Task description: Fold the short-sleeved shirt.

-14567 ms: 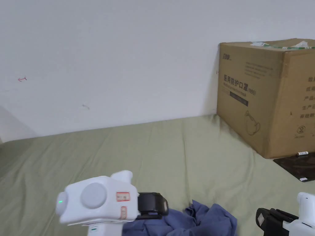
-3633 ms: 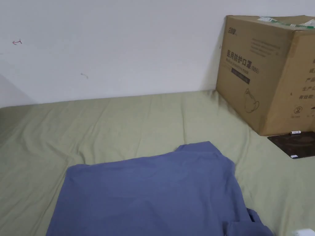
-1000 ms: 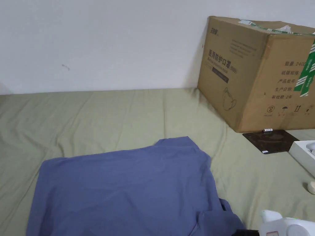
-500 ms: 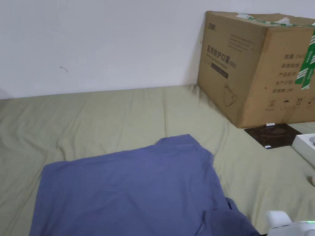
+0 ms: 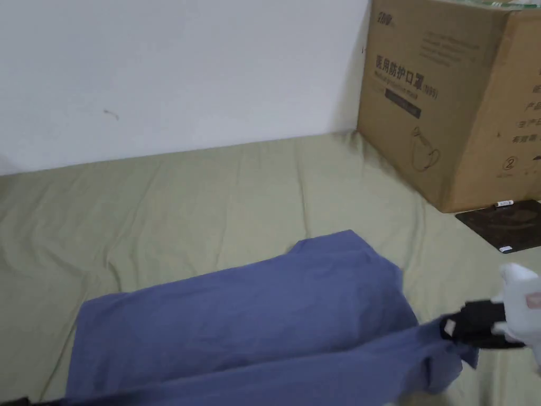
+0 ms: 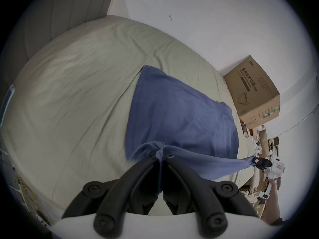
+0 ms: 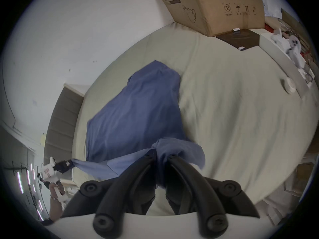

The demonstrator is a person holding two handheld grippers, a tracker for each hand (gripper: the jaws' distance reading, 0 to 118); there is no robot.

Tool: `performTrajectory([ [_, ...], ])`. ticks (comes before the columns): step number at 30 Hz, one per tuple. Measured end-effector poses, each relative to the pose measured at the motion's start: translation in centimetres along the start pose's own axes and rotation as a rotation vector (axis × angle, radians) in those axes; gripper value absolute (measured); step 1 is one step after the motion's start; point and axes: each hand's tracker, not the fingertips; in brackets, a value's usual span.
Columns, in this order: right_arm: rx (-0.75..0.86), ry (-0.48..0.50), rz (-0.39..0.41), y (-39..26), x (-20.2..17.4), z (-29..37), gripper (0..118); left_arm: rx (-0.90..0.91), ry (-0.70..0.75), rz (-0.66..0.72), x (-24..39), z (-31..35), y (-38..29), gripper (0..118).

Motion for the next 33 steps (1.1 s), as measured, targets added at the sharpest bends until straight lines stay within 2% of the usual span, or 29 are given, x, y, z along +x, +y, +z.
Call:
performTrajectory([
  [3,-0.026,0.021,-0.109,3.8,1.1,-5.5,8,-0.033,-0.012,0.059,-0.8,-4.7,2.9,2],
  [6,-0.054,-0.05,-0.141,5.4,1.5,-10.2,8,-0.06,-0.008,0.063,-1.7,-8.2,4.2,2],
  [7,-0.066,-0.073,-0.154,5.4,1.9,-11.5,8,-0.077,0.004,0.056,-1.8,-9.2,4.3,9],
  [8,-0.078,-0.107,-0.159,5.3,2.0,-12.8,9,-0.083,0.039,0.044,-2.0,-9.9,4.2,23],
  [9,-0.07,-0.125,-0.161,5.0,2.1,-13.6,13,-0.081,0.06,0.042,-2.3,-10.4,4.1,46],
  [10,-0.059,-0.126,-0.173,4.7,2.1,-14.0,27,-0.086,0.056,0.049,-2.7,-10.8,3.9,91],
  [11,-0.039,-0.076,-0.203,4.4,2.2,-14.0,40,-0.107,0.045,0.07,-3.2,-11.2,3.6,110],
  [12,-0.016,-0.032,-0.226,4.3,1.9,-13.7,53,-0.111,0.022,0.09,-3.3,-11.0,3.4,112],
  [13,-0.003,-0.005,-0.235,4.2,1.5,-13.3,71,-0.106,0.03,0.086,-3.3,-10.7,3.4,111],
  [14,-0.001,-0.001,-0.23,4.2,0.9,-12.7,85,-0.101,0.03,0.082,-3.0,-10.1,3.4,111],
  [15,0.002,-0.018,-0.218,4.1,0.1,-11.8,94,-0.086,0.02,0.081,-2.5,-9.3,3.4,111],
  [17,0.057,-0.06,-0.141,3.7,-1.6,-9.4,95,-0.011,-0.023,0.073,-1.2,-7.0,3.5,111],
  [19,0.108,-0.055,-0.05,2.9,-3.5,-6.5,95,0.089,-0.047,-0.002,0.5,-3.9,3.2,111],
  [23,0.312,0.039,0.128,-1.5,-7.8,0.5,95,0.384,0.023,-0.26,5.4,3.0,-0.4,110],
  [25,0.468,0.039,0.232,-4.6,-9.8,3.0,94,0.547,0.058,-0.382,7.4,5.4,-3.0,104],
  [26,0.541,0.04,0.309,-6.4,-10.7,3.9,89,0.629,0.072,-0.441,7.9,6.3,-4.6,97],
  [27,0.603,0.046,0.379,-7.9,-11.6,4.4,75,0.684,0.07,-0.486,8.6,6.9,-5.9,84],
  [28,0.657,0.048,0.436,-9.3,-12.4,4.9,36,0.718,0.072,-0.519,9.2,7.3,-6.9,52],
  [29,0.722,0.037,0.49,-10.9,-13.3,5.5,8,0.737,0.073,-0.539,9.9,7.7,-7.9,21],
  [30,0.775,-0.004,0.516,-12.2,-14.2,5.9,4,0.754,0.128,-0.557,9.8,7.6,-8.5,0],
  [31,0.811,-0.036,0.521,-12.9,-14.2,5.7,4,0.766,0.168,-0.569,10.2,7.7,-9.1,0],
  [33,0.823,0.053,0.49,-14.1,-14.3,6.5,4,0.766,0.139,-0.551,10.5,8.7,-10.1,0],
])
